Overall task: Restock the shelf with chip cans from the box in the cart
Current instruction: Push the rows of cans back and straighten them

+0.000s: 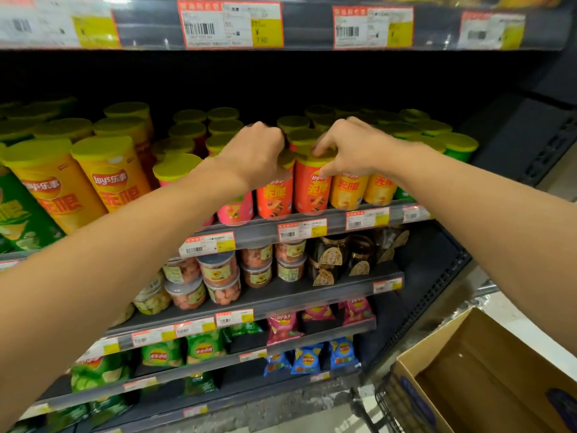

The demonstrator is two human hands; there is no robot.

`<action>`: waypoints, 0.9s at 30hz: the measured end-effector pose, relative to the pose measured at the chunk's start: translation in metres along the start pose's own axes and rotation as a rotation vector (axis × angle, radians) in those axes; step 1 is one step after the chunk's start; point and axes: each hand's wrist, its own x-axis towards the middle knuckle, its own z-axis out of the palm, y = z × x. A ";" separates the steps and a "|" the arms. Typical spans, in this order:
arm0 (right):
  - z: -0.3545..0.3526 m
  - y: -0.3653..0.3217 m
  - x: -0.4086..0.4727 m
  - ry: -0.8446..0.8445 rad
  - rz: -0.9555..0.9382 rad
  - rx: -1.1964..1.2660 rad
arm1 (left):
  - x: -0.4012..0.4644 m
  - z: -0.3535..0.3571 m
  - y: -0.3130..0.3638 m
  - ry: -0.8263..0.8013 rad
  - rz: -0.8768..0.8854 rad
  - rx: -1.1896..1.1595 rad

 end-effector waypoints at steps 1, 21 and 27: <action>-0.003 0.000 0.000 -0.009 -0.015 -0.012 | 0.005 -0.003 0.001 -0.037 -0.011 0.003; -0.027 0.134 -0.024 -0.008 -0.043 -0.056 | 0.076 0.021 0.111 -0.099 0.079 0.046; -0.023 0.137 -0.022 -0.015 -0.095 -0.011 | 0.077 0.028 0.110 -0.051 0.050 0.047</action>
